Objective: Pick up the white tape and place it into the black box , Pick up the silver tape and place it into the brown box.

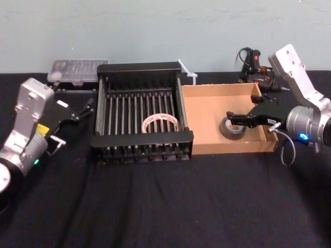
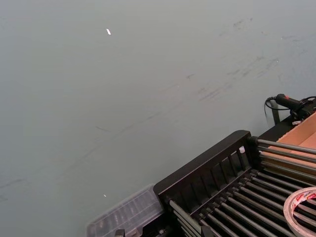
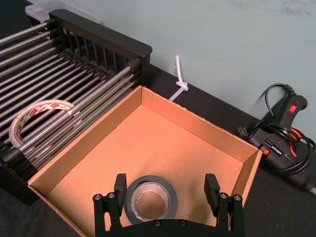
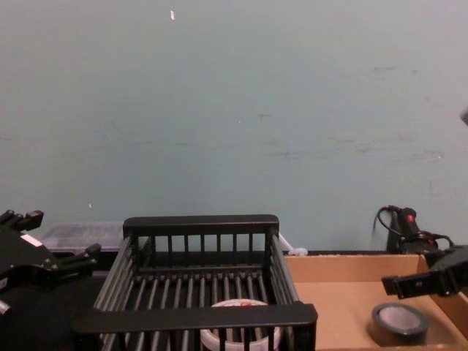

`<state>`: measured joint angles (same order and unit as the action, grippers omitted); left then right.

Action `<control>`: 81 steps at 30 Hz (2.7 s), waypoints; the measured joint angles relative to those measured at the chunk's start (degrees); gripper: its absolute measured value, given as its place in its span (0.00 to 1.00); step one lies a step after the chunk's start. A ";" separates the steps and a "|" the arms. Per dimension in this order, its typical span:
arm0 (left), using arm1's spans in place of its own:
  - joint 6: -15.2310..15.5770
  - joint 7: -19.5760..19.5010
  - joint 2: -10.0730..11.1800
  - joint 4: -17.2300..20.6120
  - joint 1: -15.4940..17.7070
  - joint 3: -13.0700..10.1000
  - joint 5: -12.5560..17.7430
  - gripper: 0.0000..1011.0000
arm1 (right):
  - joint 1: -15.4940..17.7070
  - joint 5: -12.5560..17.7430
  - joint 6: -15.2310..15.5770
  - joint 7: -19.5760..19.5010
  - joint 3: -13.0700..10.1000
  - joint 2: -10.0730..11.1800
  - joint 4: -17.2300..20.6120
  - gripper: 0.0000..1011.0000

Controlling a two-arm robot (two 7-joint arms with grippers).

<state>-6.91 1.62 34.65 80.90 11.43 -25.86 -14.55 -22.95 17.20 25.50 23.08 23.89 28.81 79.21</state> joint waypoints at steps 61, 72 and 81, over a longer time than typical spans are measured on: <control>0.00 0.00 0.00 0.00 0.00 0.00 0.00 0.99 | 15.61 -23.55 -22.67 -30.99 -4.80 -5.57 6.70 0.99; 0.00 0.00 0.00 0.00 0.00 0.00 0.00 0.99 | 15.60 -23.61 -22.72 -31.03 -4.74 -5.54 6.70 0.99; 0.00 0.00 0.00 0.00 0.00 0.00 0.00 0.99 | 15.60 -23.64 -22.72 -31.04 -4.74 -5.54 6.70 0.99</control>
<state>-6.91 1.62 34.65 80.90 11.43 -25.86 -14.55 -7.35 -6.43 2.78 -7.96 19.15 23.27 85.92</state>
